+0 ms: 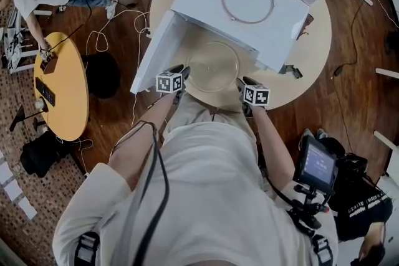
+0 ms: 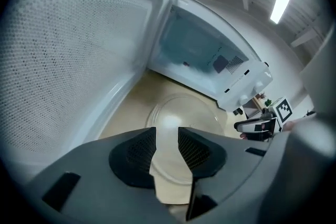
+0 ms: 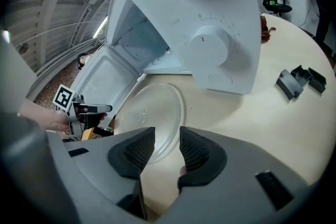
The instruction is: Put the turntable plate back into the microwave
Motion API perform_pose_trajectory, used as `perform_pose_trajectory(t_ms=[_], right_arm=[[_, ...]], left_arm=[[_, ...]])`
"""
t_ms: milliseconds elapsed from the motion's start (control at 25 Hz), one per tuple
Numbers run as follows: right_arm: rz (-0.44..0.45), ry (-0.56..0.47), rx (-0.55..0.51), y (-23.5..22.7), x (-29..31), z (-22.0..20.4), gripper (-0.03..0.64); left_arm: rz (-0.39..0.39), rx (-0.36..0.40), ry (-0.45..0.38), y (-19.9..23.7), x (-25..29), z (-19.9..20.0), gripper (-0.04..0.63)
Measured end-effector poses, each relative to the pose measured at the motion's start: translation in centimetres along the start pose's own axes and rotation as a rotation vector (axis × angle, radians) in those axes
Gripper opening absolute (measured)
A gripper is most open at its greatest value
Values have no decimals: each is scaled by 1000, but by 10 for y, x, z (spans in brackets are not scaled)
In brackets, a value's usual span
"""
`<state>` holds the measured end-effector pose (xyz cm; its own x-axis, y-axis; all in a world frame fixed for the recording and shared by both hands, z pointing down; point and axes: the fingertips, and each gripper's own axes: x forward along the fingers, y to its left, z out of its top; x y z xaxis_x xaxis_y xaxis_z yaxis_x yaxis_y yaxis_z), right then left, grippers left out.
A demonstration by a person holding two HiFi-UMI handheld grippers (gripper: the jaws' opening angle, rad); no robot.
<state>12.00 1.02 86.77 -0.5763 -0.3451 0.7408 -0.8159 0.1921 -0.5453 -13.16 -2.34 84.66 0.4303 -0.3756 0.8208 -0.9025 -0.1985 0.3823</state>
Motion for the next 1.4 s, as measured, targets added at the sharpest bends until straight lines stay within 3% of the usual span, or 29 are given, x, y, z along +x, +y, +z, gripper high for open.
perform_pose_trajectory(t_ms=[240, 1000, 1200, 1400], right_arm=[[-14, 34, 29, 5, 14, -3, 140], [-13, 77, 128, -1, 45, -4, 140], [27, 56, 195, 3, 46, -5, 140], [56, 42, 246, 3, 46, -9, 140]], left_arm=[[16, 9, 73, 22, 11, -6, 114], [-62, 42, 155, 27, 49, -11, 124], [-83, 27, 174, 33, 53, -18, 124], [-132, -40, 159, 33, 50, -17, 123]])
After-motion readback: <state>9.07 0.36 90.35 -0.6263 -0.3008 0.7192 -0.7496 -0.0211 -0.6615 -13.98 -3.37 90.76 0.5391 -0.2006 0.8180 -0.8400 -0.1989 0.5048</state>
